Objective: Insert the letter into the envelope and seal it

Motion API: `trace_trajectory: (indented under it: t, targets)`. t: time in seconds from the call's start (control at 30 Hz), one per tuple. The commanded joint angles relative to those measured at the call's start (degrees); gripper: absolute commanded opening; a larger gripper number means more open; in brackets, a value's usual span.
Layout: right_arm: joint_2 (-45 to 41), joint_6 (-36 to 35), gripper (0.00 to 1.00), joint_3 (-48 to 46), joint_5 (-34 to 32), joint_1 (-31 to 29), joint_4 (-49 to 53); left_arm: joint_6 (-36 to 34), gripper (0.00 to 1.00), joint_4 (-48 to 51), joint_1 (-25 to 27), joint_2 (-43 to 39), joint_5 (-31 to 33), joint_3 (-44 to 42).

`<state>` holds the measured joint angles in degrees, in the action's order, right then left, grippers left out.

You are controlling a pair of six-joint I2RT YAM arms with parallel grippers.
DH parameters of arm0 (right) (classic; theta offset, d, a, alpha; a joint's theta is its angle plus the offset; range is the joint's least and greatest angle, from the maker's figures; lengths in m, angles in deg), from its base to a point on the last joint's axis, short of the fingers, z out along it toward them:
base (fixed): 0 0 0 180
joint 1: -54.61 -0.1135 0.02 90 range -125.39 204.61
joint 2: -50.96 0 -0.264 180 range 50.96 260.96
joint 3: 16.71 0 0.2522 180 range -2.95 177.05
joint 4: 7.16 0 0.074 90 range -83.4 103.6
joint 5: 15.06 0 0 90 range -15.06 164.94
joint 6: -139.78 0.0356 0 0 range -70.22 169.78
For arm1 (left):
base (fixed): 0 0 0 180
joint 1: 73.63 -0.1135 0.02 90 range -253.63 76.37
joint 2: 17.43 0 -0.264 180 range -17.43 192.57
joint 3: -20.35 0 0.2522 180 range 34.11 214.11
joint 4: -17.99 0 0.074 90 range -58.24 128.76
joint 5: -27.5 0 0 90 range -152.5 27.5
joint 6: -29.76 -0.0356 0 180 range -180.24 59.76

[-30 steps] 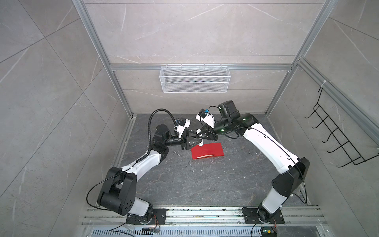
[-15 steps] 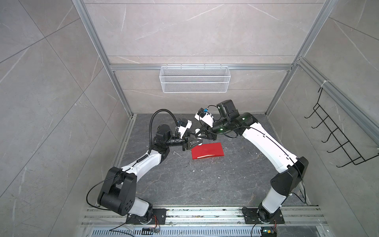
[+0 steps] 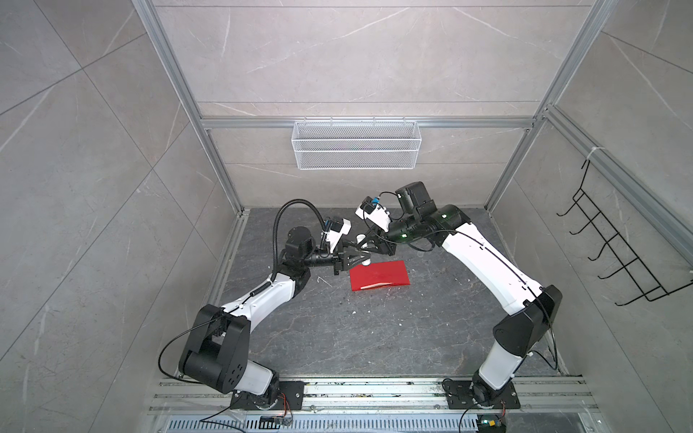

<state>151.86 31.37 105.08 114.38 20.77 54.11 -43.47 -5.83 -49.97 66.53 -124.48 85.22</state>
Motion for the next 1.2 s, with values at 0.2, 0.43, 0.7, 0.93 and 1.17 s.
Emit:
trace_trajectory:
  t: [0.2, 0.43, 0.7, 0.93, 1.17]
  targets:
    - [-12.2, 6.6, 0.64, -15.7, -14.3, 0.0, -23.1, 6.3, 0.00, -7.5, 0.6, -1.9, 15.0, -1.7]
    - [-20.7, 8.7, 0.85, -31.3, -22.0, 0.1, -37.9, 14.5, 0.00, -8.0, 2.6, -4.4, 34.7, -2.8]
    - [-23.3, 6.4, 0.91, -54.7, -24.3, -0.5, -77.4, 25.1, 0.00, -8.7, 6.9, -4.8, 48.2, -2.0]
    - [-17.6, 6.1, 0.82, -58.7, -29.0, -1.8, -93.7, 32.1, 0.00, -12.9, 7.6, -3.0, 48.5, -1.6]
    - [-14.2, 6.1, 0.74, -58.9, -29.5, -2.8, -99.2, 33.5, 0.00, -13.6, 7.9, -2.8, 48.1, -1.3]
